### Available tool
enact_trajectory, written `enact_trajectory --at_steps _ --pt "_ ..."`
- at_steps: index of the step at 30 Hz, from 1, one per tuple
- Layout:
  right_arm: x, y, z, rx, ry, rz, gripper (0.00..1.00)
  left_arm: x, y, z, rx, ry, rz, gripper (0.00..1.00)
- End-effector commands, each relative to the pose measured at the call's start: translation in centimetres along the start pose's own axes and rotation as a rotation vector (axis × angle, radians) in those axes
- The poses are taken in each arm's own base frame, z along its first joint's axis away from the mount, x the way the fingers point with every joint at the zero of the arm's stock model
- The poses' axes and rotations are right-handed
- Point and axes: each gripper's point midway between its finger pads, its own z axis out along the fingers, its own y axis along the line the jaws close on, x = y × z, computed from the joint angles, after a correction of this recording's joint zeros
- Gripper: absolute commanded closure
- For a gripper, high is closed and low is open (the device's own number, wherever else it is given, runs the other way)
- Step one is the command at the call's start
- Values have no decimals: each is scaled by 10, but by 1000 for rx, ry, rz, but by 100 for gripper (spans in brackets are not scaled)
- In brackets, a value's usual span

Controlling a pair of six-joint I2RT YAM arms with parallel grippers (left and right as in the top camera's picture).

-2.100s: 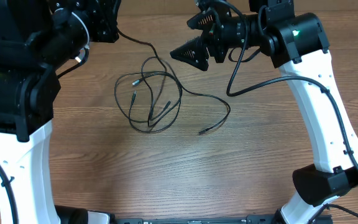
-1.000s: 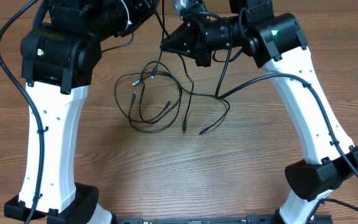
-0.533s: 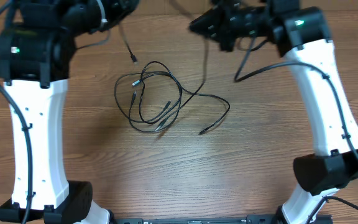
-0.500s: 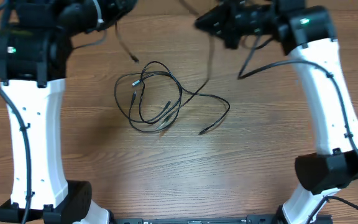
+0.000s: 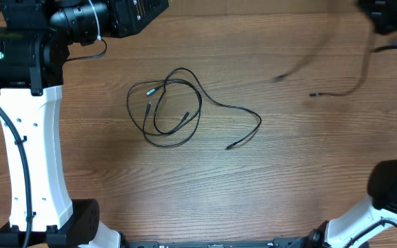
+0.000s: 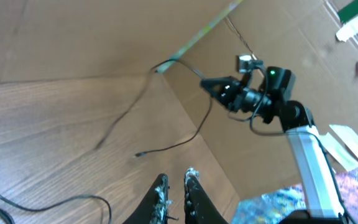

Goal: Untangle cables

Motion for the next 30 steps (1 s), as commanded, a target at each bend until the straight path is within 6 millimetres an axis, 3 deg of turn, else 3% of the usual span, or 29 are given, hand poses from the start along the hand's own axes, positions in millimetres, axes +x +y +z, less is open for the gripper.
enact_trajectory --at_steps 1,9,12,14,15,16,19,22,25,30 --pt "-2 -48 -56 138 -63 53 96 3 -13 -5 33 10 62 90" --pt "12 -157 -189 531 -172 83 96 17 -9 -5 19 53 16 93" --pt "23 -188 -236 680 -192 94 96 20 -11 -3 23 65 9 94" --pt "30 -203 -257 723 -218 129 96 23 -15 1 34 75 14 94" --pt "36 -213 -267 743 -241 170 80 24 -18 3 41 81 18 94" --pt "43 -227 -279 762 -283 252 0 28 -23 7 54 94 23 93" --pt "57 -245 -291 780 -328 367 0 34 -31 14 76 117 31 91" --pt "61 -246 -291 775 -323 382 0 39 -39 17 96 131 48 91" --pt "52 -236 -286 734 -334 360 0 42 -50 14 150 141 104 90" --pt "22 -196 -261 542 -363 285 0 46 -64 1 179 128 216 85"
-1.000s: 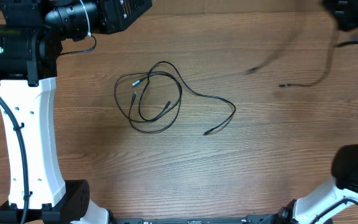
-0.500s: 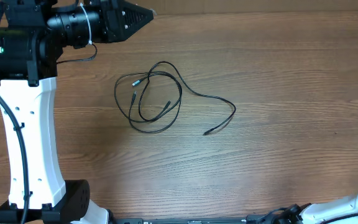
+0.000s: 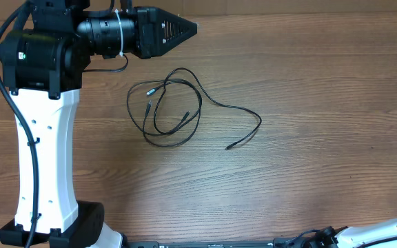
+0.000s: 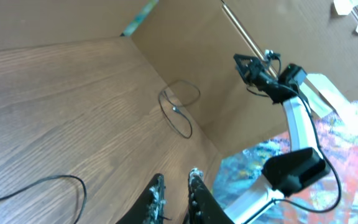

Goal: Untangle cables

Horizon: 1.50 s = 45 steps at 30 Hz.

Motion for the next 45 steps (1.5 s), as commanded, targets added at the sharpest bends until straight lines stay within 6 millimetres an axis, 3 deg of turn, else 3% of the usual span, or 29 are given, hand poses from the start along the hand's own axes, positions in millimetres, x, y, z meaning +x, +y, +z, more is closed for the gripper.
enact_trajectory --at_steps 1,6,9,12,14,17,20,24,27,29,32,34,39,44,45 --pt "-16 67 -11 -214 -28 -46 0 5 -33 -19 38 -21 190 83" --pt "-22 141 -16 -372 -23 -98 0 20 -36 -41 -42 -21 260 74" --pt "-14 190 -13 -454 20 -97 0 25 -42 -57 -72 -40 246 67" --pt "7 241 -5 -551 96 -90 0 28 -48 -69 -96 -63 249 58" --pt "26 273 1 -607 167 -74 0 31 -52 -75 -106 -73 252 44" --pt "67 313 13 -587 313 -53 0 39 -61 -80 -110 -67 284 43" --pt "111 343 19 -523 451 -96 0 46 -67 -83 -114 -60 335 44" --pt "156 384 9 -527 588 -179 0 47 -63 -86 -173 -65 351 43" --pt "187 420 -5 -563 673 -239 0 51 -53 -89 -235 -50 346 44" --pt "203 438 -13 -574 714 -283 0 58 -50 -90 -255 -33 316 51" --pt "227 466 -29 -611 767 -344 0 70 -56 -93 -255 -12 306 56" --pt "246 496 -49 -682 805 -392 0 79 -68 -100 -273 -15 363 57" --pt "283 528 -71 -745 892 -425 0 91 -83 -120 -380 -62 413 51" --pt "331 550 -76 -754 980 -387 1 103 -101 -132 -411 -100 448 43" --pt "339 554 -76 -757 989 -380 5 104 -103 -133 -411 -104 453 41"
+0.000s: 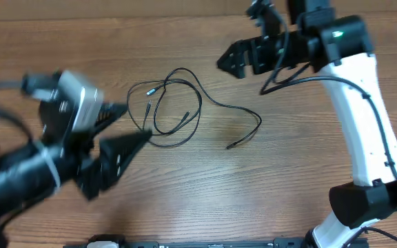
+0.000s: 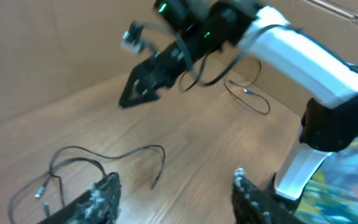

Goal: Untangle cables

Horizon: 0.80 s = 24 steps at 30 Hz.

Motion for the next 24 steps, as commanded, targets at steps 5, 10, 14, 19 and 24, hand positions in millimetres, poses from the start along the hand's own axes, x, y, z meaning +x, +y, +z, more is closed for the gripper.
enact_trajectory --at_steps 5,10,14,19,24 --pt "19 10 62 29 36 167 27 7 1 -10 -70 4 -20 39" --pt "23 2 97 144 0 310 13 11 18 -10 -158 25 -115 40" --pt "24 3 123 178 -10 396 14 18 42 -15 -301 47 -147 39" --pt "30 12 157 150 15 418 14 20 50 -18 -350 61 -121 44" --pt "33 35 176 107 24 389 14 35 80 -28 -533 115 -167 49"
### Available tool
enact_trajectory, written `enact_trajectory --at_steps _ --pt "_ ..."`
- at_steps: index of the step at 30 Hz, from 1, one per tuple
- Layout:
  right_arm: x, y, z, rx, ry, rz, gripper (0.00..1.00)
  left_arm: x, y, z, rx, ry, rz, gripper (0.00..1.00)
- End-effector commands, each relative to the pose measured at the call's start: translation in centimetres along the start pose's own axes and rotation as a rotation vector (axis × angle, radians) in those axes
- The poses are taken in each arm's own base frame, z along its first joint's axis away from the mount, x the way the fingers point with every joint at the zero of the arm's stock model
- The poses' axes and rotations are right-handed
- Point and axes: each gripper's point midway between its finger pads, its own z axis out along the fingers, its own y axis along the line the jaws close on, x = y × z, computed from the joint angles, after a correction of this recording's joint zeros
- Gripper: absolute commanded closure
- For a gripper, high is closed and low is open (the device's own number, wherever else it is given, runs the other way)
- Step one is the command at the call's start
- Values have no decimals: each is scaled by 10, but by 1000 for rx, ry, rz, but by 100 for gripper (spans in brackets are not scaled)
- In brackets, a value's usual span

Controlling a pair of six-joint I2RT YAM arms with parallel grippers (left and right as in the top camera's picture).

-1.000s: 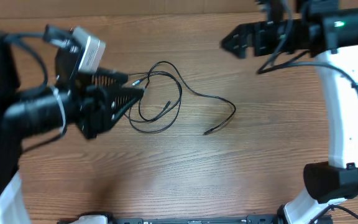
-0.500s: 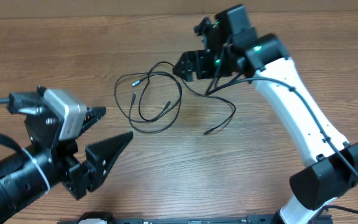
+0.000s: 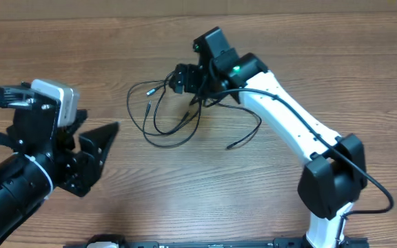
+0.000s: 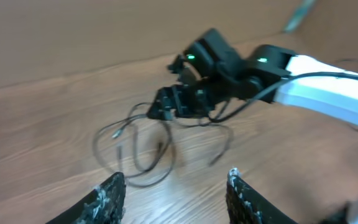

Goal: Untangle cables

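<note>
A tangle of thin black cables [image 3: 164,114] lies in loops on the wooden table, and one loose end [image 3: 230,146] trails out to the right. My right gripper [image 3: 183,78] is down at the top of the loops, right by the cable; the jaws are too dark to read. My left gripper [image 3: 96,134] hovers wide open at the lower left, well short of the tangle and pointing towards it. In the left wrist view the open fingers [image 4: 112,194] frame the cables [image 4: 143,149], with the right gripper [image 4: 174,102] beyond them.
The wooden table [image 3: 309,55] has a cardboard wall along its far side. A bit of another black cable shows at the right edge. The white right arm [image 3: 288,117] stretches across the table from its base at the front right.
My right gripper has come from above the table's middle back down to the top of the loops. My left gripper, still open, has shifted slightly left and lower. The tangle looks unchanged.
First my right gripper was at the far right with a separate cable dangling, while the left was narrowly open high at the back left. Then that cable lay at the right wall. Later the left was open near the tangle and the right returned; now it is on the loops.
</note>
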Motion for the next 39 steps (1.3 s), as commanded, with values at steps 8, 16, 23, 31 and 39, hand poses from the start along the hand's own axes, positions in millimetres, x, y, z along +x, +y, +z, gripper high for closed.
enact_trajectory --at_steps 8,16,23,31,39 --pt "17 30 10 -40 7 -25 13 38 50 26 -219 163 -96 50" --pt "24 36 10 -73 40 -25 9 76 88 57 -348 233 -166 59" --pt "23 35 10 -69 38 0 13 116 101 70 -325 219 -261 57" --pt "19 35 15 -54 10 44 14 143 115 95 -203 168 -370 50" --pt "17 17 52 12 -6 168 17 139 108 117 -5 152 -468 36"
